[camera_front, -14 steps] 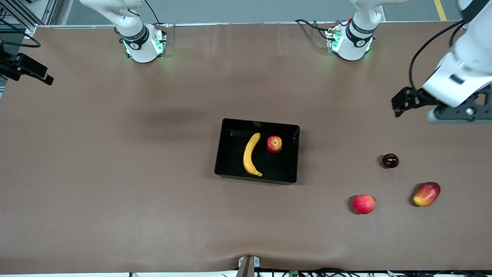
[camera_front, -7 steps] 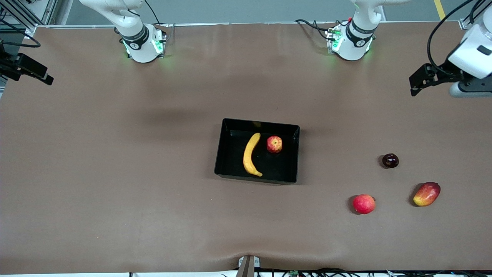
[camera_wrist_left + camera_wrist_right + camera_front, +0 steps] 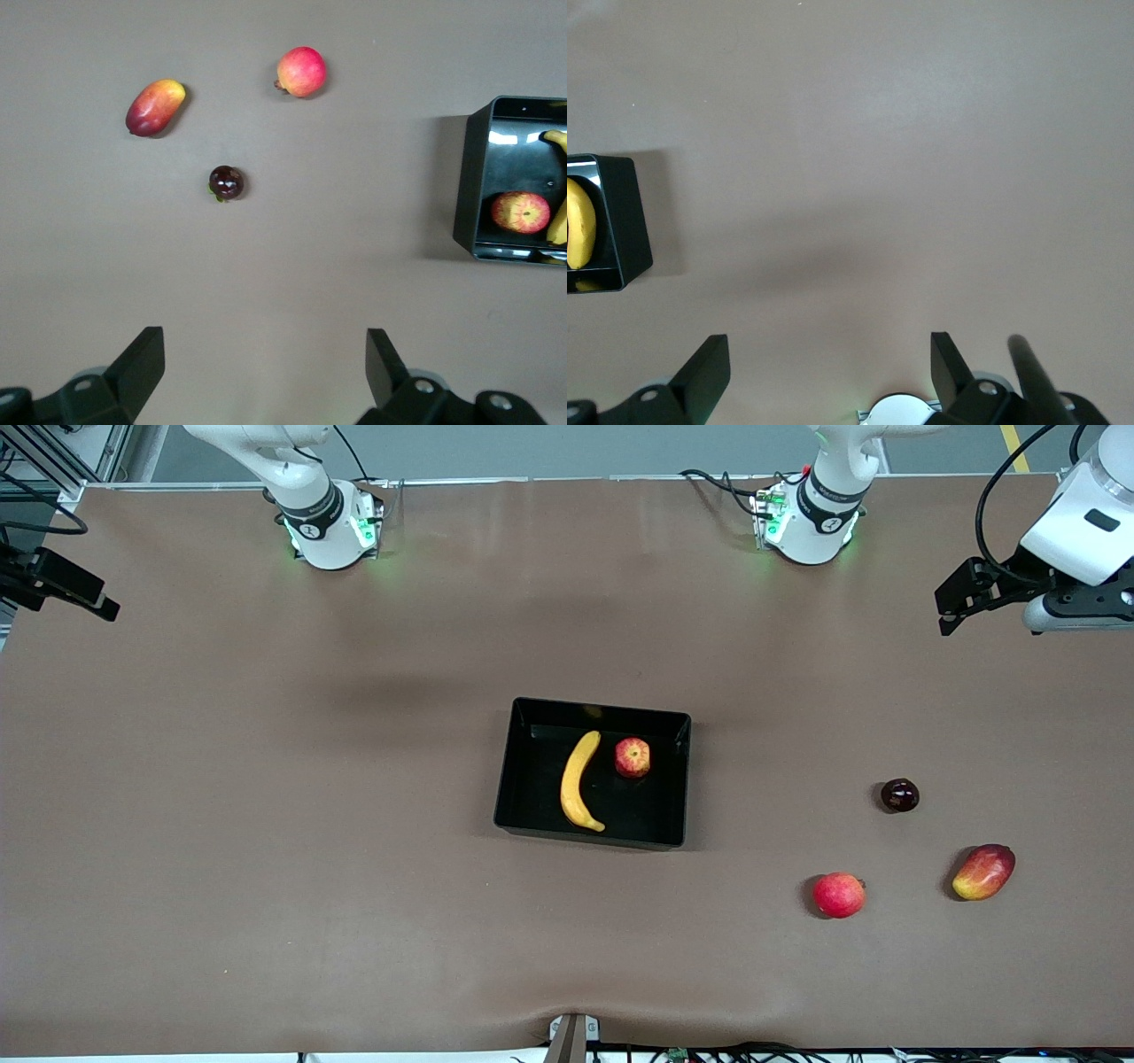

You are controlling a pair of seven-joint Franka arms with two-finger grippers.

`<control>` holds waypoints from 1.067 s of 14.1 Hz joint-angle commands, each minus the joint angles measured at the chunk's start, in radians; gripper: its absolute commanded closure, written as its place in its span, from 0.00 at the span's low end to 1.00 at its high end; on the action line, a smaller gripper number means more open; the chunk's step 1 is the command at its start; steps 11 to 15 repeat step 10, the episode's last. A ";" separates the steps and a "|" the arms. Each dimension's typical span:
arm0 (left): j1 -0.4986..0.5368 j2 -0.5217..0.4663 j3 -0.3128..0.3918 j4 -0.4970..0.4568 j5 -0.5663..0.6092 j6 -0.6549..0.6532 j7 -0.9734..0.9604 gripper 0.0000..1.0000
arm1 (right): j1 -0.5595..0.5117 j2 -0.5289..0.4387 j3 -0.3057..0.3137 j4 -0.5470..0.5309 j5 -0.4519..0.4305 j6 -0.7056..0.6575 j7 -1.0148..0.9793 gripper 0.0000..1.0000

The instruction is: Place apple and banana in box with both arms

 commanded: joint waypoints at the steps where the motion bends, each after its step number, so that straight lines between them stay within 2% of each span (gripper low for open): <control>1: -0.004 -0.029 0.012 -0.028 -0.040 0.011 0.011 0.00 | -0.024 -0.012 0.011 -0.013 0.022 -0.001 -0.011 0.00; 15: -0.002 -0.026 0.021 -0.002 -0.061 0.006 0.002 0.00 | -0.024 -0.012 0.011 -0.013 0.022 -0.001 -0.011 0.00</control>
